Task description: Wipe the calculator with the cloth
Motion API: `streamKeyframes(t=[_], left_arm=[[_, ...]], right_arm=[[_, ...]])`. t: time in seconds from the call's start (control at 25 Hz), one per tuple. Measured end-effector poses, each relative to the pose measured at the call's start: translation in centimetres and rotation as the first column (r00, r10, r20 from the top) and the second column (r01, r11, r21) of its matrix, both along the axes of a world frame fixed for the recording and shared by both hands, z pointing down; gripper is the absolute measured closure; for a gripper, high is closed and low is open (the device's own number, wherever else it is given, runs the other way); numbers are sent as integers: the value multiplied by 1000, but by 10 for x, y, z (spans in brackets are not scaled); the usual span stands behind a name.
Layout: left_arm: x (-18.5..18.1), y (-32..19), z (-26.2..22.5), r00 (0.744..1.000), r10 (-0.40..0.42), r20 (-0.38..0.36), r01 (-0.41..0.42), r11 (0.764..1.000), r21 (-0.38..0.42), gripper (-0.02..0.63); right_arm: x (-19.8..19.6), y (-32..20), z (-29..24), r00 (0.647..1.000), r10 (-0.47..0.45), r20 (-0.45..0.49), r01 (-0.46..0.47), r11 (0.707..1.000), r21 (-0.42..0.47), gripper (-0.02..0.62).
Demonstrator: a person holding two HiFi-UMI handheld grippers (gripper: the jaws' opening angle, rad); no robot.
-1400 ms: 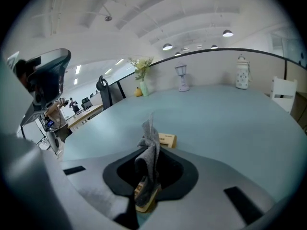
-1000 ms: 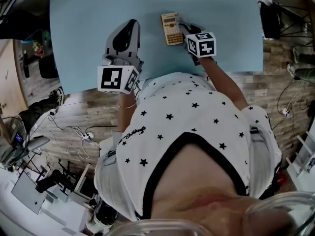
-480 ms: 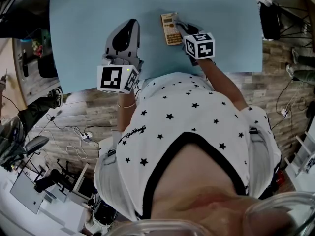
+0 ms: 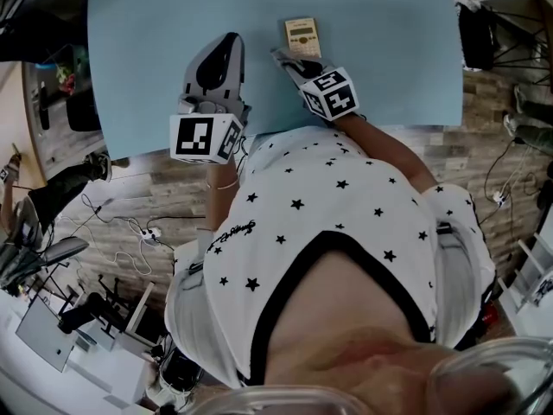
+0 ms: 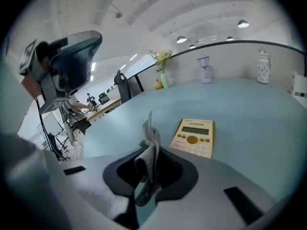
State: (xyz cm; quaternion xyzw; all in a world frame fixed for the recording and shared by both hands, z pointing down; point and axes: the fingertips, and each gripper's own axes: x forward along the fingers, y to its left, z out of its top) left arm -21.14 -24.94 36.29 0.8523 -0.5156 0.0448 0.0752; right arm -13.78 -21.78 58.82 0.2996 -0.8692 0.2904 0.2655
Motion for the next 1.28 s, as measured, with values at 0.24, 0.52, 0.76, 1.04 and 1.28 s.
streamKeyframes(t=[0.24,0.52,0.76,1.04,1.28], left_arm=[[-1,4,1,1000,-6,2,6,1000,-3,571],[7,2,0,1000,22,-1,-22,1000,0,571],[24,-3,-1,998,70,-1,-70,998,3,571],[39,-8,0,994,110,-1,-110,994,4,571],[40,-9,0,993,115,0,-115,993,4,571]], right_arm=[[2,-1,1,1000,18,4,-18,1000,4,551],[24,-12,0,993,114,13,-114,993,-3,551],[58,-25,0,973,231,14,-231,973,-8,551],[94,-29,10,947,321,-14,-321,947,-21,551],[100,-24,20,941,335,-37,-337,941,-42,551]])
